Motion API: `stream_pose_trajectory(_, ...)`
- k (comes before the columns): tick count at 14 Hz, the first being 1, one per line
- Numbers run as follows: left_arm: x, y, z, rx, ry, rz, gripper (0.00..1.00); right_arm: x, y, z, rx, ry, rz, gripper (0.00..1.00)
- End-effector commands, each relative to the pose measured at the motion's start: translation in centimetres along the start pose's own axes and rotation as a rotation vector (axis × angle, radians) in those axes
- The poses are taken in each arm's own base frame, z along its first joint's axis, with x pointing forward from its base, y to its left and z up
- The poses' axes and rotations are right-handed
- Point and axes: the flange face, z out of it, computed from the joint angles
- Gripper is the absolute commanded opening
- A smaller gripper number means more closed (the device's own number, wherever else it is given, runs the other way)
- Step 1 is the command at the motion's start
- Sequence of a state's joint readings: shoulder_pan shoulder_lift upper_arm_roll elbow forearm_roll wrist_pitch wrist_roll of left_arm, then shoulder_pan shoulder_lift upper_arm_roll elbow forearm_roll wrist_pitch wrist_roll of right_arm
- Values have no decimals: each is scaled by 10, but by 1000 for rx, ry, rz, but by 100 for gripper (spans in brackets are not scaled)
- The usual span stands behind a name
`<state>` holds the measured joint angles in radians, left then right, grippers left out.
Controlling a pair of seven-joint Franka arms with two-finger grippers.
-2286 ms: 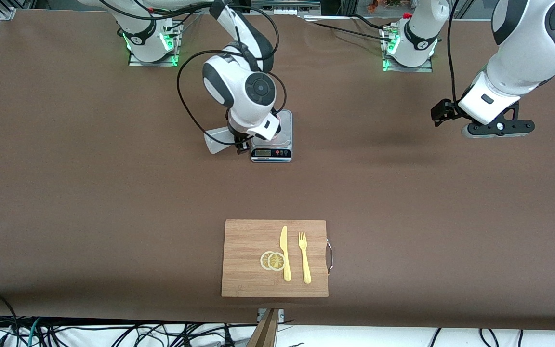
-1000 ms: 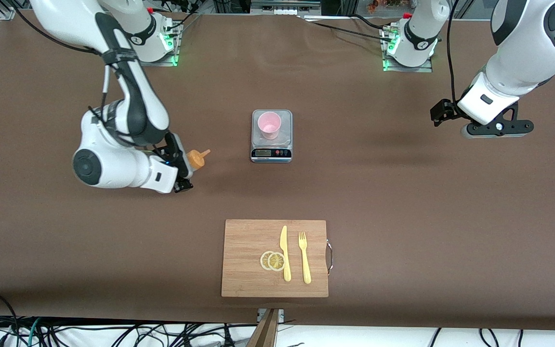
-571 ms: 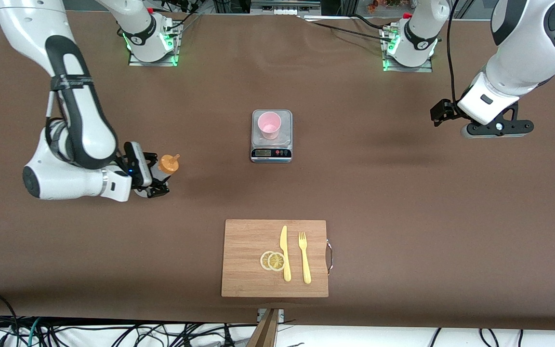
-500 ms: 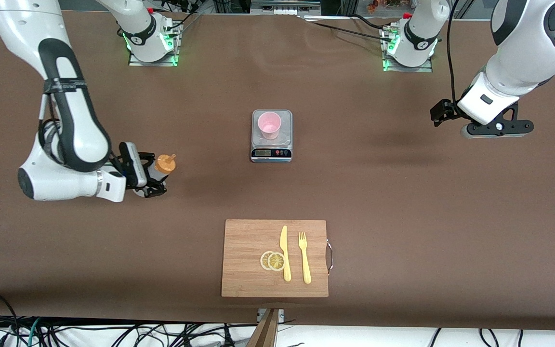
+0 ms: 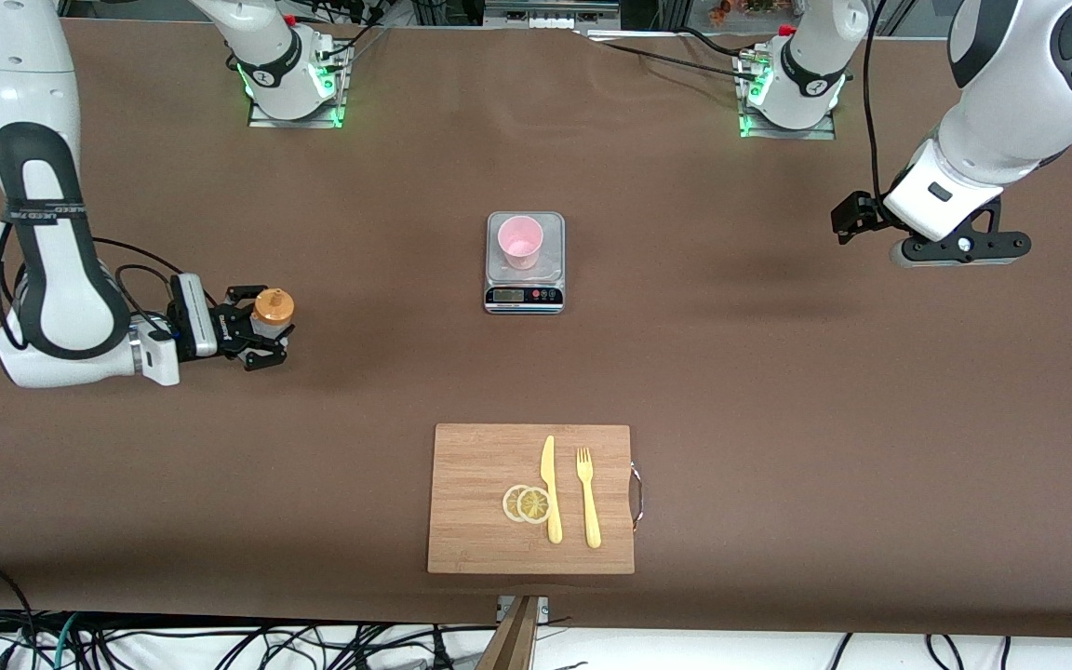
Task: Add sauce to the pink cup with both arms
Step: 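Carry the sauce bottle back beside the scale with the right gripper, then lower the bottle onto the table and open the right gripper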
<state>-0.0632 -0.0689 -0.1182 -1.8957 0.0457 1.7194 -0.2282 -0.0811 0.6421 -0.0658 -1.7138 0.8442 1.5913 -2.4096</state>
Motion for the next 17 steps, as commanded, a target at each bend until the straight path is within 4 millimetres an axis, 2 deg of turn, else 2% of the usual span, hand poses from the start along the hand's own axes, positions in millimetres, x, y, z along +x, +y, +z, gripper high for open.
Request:
stream_pose_trajectory(1,-2,-2,-1,13,-5,4,100,-15,-19,-1,-13,111,-9,0)
stream_pose_trajectory(6,-2,-2,-1,13,-5,2,100,-50,-52,-8,-26,262,-10,0)
stream_pose_trajectory(10,-2,-2,-1,13,-5,2,100,-69,-77,2,-34,349,-10,0)
stream_pose_trajectory(13,-1,-1,0,14,-6,4,100,-76,-86,11,-44,403,-12,0)
stream_pose_trajectory(17,-1,-1,0,14,-6,4,100,-84,-88,18,-58,427,-29,0)
